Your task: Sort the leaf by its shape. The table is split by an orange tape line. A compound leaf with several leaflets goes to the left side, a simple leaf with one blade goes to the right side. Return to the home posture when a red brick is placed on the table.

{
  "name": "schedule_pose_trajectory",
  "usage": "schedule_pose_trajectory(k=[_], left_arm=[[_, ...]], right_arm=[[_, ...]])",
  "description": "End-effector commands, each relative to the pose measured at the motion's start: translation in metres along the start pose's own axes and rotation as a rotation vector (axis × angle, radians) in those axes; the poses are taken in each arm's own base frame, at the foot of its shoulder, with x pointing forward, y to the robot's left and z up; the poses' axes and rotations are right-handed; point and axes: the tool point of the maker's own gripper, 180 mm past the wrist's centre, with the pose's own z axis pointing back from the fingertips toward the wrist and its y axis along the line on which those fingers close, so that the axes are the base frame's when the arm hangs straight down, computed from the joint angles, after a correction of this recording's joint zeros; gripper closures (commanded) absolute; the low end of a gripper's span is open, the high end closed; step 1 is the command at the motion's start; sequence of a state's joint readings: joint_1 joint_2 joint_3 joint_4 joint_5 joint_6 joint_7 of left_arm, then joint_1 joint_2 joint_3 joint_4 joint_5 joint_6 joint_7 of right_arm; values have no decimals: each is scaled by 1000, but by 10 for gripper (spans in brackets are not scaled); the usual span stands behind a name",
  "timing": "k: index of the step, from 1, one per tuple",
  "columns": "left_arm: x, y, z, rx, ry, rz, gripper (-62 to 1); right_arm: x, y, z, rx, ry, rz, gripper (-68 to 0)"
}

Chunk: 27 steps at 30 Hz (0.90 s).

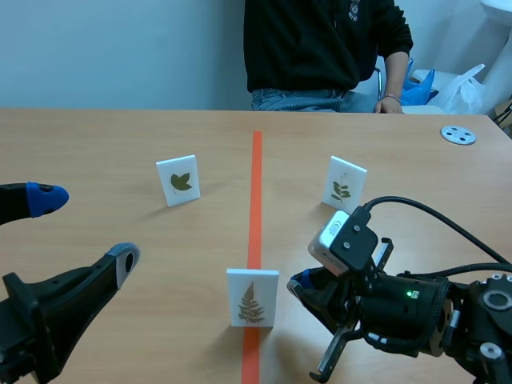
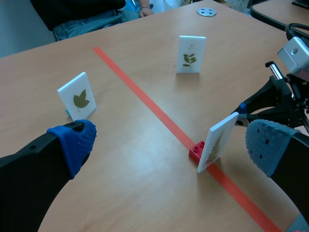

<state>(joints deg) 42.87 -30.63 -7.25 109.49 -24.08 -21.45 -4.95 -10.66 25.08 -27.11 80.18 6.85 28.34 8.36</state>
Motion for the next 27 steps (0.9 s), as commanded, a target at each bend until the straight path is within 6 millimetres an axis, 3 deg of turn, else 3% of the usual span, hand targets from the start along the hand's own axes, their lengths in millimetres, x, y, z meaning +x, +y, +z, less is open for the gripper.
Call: schedule_pose_trajectory(k=[1,27], left_arm=[[7,-3,-1,-6,-26,10,-623],[6,-3,-1,-6,-23,10,-623]], right_arm=[[15,-8,-1,-13,-42,16,-11],[14,-10,2,-10,-38,26,-11]])
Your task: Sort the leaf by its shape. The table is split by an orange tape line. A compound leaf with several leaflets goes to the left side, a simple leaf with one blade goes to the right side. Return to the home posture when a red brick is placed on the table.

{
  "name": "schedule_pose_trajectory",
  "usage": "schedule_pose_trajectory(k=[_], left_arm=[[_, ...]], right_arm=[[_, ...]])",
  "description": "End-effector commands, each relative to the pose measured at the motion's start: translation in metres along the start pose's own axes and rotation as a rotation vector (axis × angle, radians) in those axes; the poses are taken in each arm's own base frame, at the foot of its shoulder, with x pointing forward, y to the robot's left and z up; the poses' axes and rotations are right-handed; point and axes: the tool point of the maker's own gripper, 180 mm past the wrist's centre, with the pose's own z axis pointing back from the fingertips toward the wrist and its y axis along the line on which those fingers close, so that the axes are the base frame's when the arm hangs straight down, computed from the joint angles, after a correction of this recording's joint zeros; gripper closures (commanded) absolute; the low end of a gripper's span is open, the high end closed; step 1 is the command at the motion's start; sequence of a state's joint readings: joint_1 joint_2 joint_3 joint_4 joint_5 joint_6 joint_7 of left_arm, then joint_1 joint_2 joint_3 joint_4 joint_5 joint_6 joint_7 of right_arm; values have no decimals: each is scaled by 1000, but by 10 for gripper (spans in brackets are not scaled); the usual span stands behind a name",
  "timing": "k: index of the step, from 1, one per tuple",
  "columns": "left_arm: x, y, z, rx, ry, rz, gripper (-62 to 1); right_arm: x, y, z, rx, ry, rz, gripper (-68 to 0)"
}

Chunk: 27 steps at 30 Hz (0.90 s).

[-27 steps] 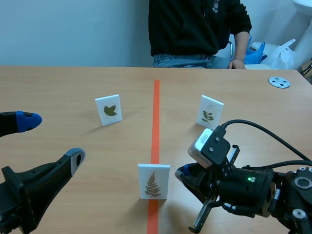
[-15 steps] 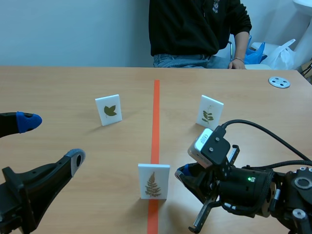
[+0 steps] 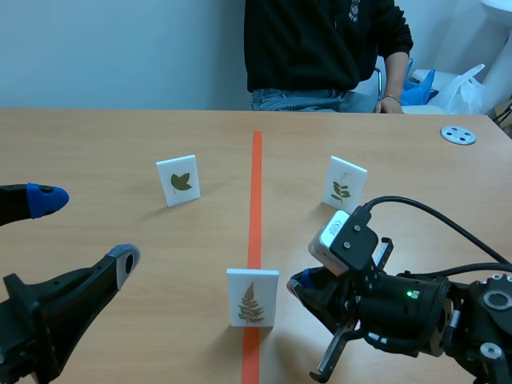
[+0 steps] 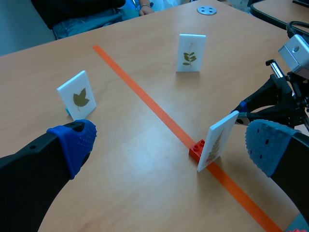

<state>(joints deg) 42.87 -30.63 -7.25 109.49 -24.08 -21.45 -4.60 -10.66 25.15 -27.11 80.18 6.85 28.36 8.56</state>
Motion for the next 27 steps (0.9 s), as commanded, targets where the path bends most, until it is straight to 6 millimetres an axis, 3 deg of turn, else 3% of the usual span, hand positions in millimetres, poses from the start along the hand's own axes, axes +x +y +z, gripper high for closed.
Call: schedule_pose_trajectory(k=[1,12,27], left_arm=[[7,-3,-1,-6,-29,10,-623],[6,-3,-1,-6,-22,9,-623],[6,-3,-1,-6,-22,9,-623]], right_arm=[[15,-9,3,-8,-38,28,-11],[31,-7,23,-17,-61,57,-11],[61,-18,98,-171,-81,-27,-11]])
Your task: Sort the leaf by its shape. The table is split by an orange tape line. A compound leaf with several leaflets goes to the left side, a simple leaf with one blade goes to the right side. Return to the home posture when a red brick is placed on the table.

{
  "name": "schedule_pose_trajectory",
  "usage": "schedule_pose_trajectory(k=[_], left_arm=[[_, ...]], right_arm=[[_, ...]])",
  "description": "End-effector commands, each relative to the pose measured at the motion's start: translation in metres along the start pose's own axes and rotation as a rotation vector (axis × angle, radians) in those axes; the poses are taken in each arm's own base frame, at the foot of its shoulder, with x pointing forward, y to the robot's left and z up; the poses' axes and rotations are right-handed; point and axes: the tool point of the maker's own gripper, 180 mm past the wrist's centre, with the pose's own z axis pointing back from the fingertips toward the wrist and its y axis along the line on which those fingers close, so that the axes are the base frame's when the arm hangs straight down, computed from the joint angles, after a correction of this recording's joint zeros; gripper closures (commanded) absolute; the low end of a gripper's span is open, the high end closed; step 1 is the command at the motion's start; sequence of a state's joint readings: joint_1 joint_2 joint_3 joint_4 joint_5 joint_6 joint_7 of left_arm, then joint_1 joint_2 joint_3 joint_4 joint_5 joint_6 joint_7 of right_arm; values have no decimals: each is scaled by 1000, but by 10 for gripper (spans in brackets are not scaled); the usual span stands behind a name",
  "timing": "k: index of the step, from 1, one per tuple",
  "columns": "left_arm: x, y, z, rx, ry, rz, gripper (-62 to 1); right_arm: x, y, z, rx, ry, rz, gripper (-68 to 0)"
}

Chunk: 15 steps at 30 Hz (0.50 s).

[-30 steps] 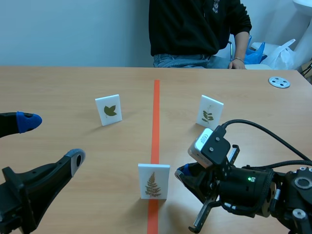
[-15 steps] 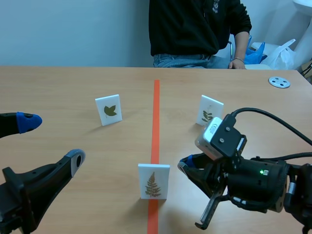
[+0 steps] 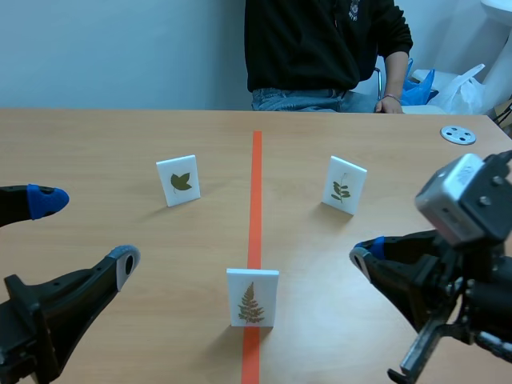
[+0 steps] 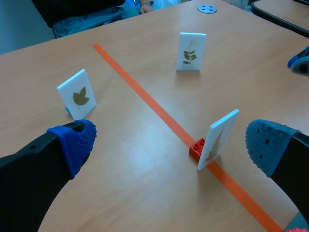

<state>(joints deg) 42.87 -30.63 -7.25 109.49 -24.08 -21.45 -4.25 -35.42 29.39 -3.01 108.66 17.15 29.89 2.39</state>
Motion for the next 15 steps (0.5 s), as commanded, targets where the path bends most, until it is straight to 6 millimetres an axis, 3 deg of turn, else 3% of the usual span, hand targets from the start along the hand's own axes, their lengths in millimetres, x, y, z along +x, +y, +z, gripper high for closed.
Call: schedule_pose_trajectory(k=[1,15], left_arm=[[7,-3,-1,-6,-28,9,-623],[7,-3,-1,-6,-27,9,-623]], right_arm=[[8,-3,7,-8,-15,5,-11],[13,-60,78,-302,33,-132,-11]])
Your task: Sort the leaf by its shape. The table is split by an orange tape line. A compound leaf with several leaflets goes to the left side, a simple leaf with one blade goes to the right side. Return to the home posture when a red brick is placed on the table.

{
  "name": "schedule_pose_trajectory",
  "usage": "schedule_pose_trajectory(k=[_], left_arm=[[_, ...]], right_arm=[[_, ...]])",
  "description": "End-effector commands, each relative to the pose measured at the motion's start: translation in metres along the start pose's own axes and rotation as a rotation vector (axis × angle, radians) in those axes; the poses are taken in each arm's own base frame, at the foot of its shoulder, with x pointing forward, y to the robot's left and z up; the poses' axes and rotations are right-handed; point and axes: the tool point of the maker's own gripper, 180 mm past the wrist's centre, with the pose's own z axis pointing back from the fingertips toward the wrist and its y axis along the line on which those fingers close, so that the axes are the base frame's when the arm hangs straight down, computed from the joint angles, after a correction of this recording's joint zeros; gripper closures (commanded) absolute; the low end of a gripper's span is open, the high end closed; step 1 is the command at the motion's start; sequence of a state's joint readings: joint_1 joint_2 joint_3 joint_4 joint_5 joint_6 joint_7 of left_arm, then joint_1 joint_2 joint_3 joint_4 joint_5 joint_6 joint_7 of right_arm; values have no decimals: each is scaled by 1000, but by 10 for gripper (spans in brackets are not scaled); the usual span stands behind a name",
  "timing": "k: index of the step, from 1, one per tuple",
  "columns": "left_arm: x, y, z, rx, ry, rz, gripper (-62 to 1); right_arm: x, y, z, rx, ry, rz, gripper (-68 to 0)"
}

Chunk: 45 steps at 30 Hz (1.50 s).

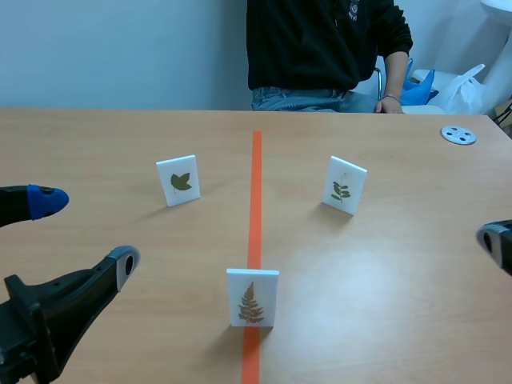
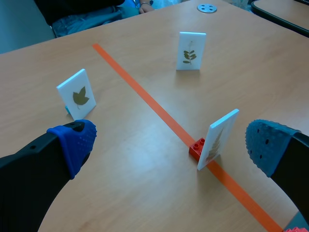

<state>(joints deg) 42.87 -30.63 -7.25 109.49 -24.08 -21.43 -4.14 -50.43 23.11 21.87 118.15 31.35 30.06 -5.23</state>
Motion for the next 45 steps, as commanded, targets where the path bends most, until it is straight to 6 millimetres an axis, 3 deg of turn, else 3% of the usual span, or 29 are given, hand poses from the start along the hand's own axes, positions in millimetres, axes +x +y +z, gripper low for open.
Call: schedule_pose_trajectory(k=[1,8,12,14,16,21,26,37,45], left_arm=[[7,-3,-1,-7,-29,9,-623],[7,-3,-1,-7,-29,9,-623],[7,-3,-1,-7,-29,9,-623],[7,-3,-1,-7,-29,9,-623],[7,-3,-1,-7,-29,9,-623],[7,-3,-1,-7,-29,9,-623],[7,-3,-1,-7,-29,9,-623],[7,-3,-1,-6,-30,9,-623],[8,-3,-1,-6,-30,9,-623]], right_arm=[[7,-7,2,-25,-21,-16,-11],[10,-50,19,-193,-15,-75,-11],[9,-55,21,-217,-7,-74,-12],[9,-55,21,-217,-4,-74,-49],[9,-56,21,-218,-5,-72,-132],[12,-56,20,-220,-20,-71,-502],[13,-56,20,-214,-24,-63,-675],[23,-31,1,-12,17,81,-679],[9,1,-15,195,48,112,-679]])
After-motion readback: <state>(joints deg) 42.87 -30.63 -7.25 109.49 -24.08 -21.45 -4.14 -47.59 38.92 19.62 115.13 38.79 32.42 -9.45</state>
